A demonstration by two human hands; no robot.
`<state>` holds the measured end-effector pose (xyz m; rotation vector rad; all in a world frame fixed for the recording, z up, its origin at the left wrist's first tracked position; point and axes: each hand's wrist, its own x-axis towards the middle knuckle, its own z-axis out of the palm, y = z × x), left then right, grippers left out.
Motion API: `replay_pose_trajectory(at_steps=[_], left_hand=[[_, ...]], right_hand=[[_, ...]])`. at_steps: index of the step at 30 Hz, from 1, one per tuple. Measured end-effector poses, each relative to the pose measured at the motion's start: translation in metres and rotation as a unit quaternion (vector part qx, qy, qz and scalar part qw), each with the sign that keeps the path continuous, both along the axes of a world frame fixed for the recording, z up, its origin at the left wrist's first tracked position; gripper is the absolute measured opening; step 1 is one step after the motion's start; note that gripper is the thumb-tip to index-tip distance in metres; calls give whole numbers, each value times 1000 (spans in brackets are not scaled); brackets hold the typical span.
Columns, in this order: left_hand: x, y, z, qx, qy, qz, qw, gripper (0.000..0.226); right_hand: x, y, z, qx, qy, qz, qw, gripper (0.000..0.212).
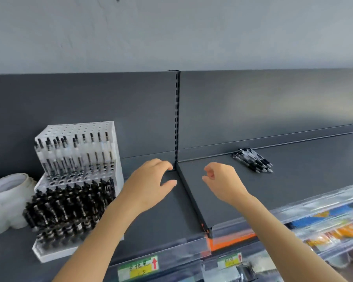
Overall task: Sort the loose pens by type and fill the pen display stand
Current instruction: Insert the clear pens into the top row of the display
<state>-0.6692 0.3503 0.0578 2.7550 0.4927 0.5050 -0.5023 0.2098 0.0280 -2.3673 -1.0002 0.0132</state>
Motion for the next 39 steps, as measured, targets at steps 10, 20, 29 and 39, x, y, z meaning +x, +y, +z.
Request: replay_pose_trajectory(at_steps=[10, 20, 29, 39], left_hand=[[81, -81, -62, -52, 97, 25, 994, 44], [174, -94, -86, -123, 81, 21, 989, 47], [269, -84, -95, -157, 78, 11, 984, 48], [348, -94, -101, -189, 86, 59, 976, 44]], right_hand=[[72, -99, -28, -4, 51, -33, 998, 27], [149, -131, -51, 45, 91, -76, 992, 23], [238, -120, -49, 48, 84, -110, 989, 17], [337, -104, -60, -17, 147, -102, 984, 40]])
